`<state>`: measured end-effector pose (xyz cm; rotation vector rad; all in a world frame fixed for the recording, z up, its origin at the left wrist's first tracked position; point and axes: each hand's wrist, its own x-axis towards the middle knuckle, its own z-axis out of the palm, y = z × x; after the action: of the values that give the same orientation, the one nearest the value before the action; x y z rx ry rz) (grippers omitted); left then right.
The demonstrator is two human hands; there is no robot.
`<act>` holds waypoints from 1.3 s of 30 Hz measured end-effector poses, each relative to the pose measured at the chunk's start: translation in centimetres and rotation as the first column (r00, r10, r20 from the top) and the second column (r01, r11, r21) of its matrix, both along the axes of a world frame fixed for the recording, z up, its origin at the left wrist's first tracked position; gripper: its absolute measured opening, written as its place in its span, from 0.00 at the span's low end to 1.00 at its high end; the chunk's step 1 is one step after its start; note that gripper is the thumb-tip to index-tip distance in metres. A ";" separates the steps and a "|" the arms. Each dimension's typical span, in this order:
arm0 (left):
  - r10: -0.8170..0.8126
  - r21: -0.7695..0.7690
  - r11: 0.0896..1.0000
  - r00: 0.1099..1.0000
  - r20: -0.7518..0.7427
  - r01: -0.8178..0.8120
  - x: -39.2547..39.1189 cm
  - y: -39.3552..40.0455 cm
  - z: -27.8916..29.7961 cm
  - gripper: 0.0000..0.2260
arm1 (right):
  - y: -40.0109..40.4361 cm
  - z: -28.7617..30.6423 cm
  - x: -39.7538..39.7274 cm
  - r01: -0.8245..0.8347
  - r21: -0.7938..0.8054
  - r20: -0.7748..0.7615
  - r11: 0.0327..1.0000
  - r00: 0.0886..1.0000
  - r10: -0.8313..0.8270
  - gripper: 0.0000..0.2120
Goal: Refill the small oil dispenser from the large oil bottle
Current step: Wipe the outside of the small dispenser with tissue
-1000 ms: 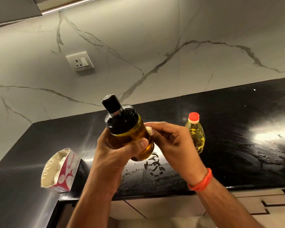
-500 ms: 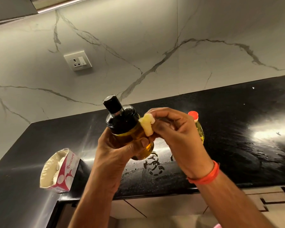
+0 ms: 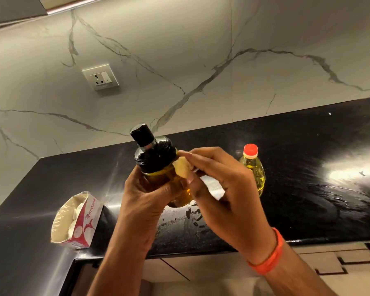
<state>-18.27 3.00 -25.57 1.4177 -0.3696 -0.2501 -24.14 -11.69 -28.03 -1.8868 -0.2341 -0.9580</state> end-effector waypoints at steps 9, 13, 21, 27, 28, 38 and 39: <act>-0.040 0.009 0.999 0.999 0.018 0.040 -0.4 0.0 0.1 0.31 | -0.6 -0.3 1.6 0.063 0.126 0.082 0.990 0.994 -0.074 0.10; -0.084 -0.009 0.996 0.995 0.058 0.085 -0.8 0.1 0.6 0.27 | -2.0 -0.6 3.1 -0.226 0.418 -0.066 0.880 0.958 0.278 0.07; -0.116 0.004 0.993 0.986 0.122 0.116 -1.0 0.4 1.5 0.28 | -1.6 -3.1 3.9 -0.407 0.854 0.062 0.325 0.699 0.713 0.07; -0.154 -0.010 0.987 0.975 0.162 0.157 -1.0 0.1 1.6 0.28 | 0.5 -3.5 3.8 -0.323 0.941 0.145 0.104 0.661 0.736 0.09; -0.145 -0.007 0.989 0.973 0.178 0.149 -1.0 0.0 1.7 0.27 | 0.9 -3.7 3.8 -0.296 0.949 0.127 0.104 0.665 0.736 0.09; -0.005 -0.004 1.000 0.979 0.202 0.006 0.6 0.4 1.1 0.26 | 1.9 -5.1 1.4 -0.247 0.958 0.278 -0.146 0.666 0.692 0.09; -0.006 -0.006 1.000 0.981 0.193 0.007 0.5 0.4 1.0 0.27 | 1.6 -5.1 1.5 -0.243 0.957 0.285 -0.158 0.685 0.671 0.10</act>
<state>-17.74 3.39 -24.55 1.4390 -0.5334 -0.1165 -22.67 -10.05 -33.09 -0.3842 -0.0029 -0.0232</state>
